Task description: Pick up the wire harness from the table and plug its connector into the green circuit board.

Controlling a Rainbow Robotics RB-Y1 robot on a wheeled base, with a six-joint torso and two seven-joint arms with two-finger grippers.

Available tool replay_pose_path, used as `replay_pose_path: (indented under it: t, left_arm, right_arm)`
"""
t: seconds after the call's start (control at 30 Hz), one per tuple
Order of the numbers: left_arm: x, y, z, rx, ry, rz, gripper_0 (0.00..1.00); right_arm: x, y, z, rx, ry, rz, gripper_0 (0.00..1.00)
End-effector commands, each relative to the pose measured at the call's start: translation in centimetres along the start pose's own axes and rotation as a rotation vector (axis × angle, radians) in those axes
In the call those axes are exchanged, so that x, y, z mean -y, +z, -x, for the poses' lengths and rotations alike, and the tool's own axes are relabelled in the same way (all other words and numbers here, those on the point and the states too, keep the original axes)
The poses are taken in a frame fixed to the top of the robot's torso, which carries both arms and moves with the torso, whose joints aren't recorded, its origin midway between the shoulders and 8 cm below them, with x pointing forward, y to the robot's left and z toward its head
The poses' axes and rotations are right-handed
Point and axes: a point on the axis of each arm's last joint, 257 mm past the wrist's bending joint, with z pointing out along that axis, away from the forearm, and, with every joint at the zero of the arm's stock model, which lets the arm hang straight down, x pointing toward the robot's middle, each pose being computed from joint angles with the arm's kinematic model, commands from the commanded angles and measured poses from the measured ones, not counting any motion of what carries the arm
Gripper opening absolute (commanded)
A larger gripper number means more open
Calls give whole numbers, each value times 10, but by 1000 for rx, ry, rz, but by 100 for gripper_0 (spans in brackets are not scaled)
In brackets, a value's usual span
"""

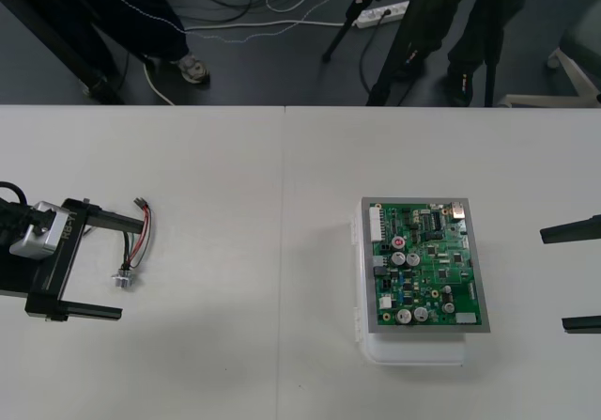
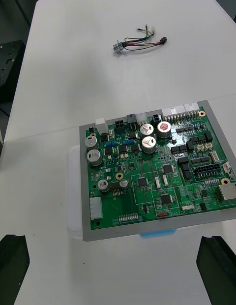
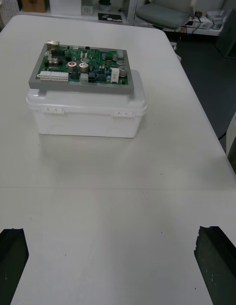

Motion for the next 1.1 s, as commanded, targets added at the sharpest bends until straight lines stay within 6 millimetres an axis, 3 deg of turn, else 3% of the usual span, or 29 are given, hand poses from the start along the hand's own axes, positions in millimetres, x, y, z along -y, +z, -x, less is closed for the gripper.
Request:
replay_pose_path:
  t: [0.03, 0.47, 0.5, 0.7, 0.73, 1.1]
  left_arm:
    - [-3, -6, 3, -10, -42, 18, 100]
    - [-3, -6, 3, -10, -42, 18, 100]
    - [17, 9, -16, 16, -124, 1, 100]
    - [17, 9, -16, 14, -123, 2, 100]
    - [19, 11, -29, 46, -174, 0, 100]
    - [1, -12, -43, -70, -120, 15, 100]
  right_arm:
    - [-1, 4, 6, 25, -31, 7, 100]
    - [-1, 4, 6, 25, -31, 7, 100]
    - [-1, 4, 6, 25, -31, 7, 100]
    - [-1, 4, 6, 25, -31, 7, 100]
    - [-1, 4, 6, 25, -31, 7, 100]
    - [-1, 4, 6, 25, -31, 7, 100]
